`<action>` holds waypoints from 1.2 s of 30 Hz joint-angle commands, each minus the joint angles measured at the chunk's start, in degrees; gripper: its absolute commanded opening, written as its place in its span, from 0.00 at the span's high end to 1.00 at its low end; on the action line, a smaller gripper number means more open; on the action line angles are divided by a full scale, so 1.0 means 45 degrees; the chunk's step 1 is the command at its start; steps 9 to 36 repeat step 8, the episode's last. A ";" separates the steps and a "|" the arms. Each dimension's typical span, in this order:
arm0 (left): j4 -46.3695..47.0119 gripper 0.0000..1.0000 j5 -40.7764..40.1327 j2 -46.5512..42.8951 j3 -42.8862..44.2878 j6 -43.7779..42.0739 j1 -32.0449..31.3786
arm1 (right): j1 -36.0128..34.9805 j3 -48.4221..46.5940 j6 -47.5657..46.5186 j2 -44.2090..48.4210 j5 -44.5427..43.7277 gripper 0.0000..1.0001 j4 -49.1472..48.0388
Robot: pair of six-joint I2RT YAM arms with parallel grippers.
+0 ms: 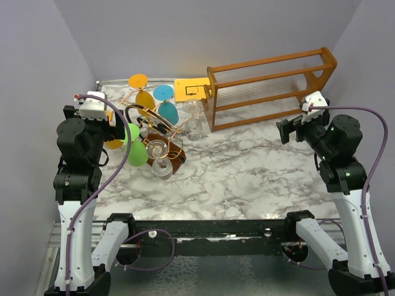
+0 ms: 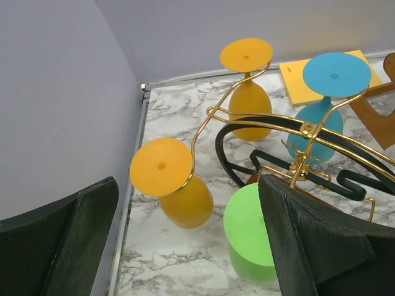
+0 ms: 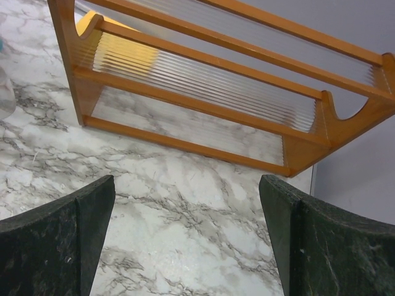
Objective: Place the wine glass upside down on the wine glass rack
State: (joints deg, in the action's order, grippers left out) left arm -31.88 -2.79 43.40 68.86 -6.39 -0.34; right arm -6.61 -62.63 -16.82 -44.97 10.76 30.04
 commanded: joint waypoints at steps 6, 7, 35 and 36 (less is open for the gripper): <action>0.0185 0.01 0.0320 -0.0082 -0.0050 -0.0076 0.0056 | 0.0102 0.0041 -0.0135 0.0188 0.0118 0.00 0.0065; 0.0235 0.01 0.0374 -0.0084 -0.0080 -0.0063 0.0056 | 0.0102 0.0089 -0.0130 0.0208 0.0219 0.01 0.0021; 0.0251 0.01 0.0513 -0.0107 -0.0096 -0.0037 0.0056 | 0.0105 0.0148 -0.0154 0.0244 0.0341 0.00 -0.0009; 0.0251 0.01 0.0513 -0.0107 -0.0096 -0.0037 0.0056 | 0.0105 0.0148 -0.0154 0.0244 0.0341 0.00 -0.0009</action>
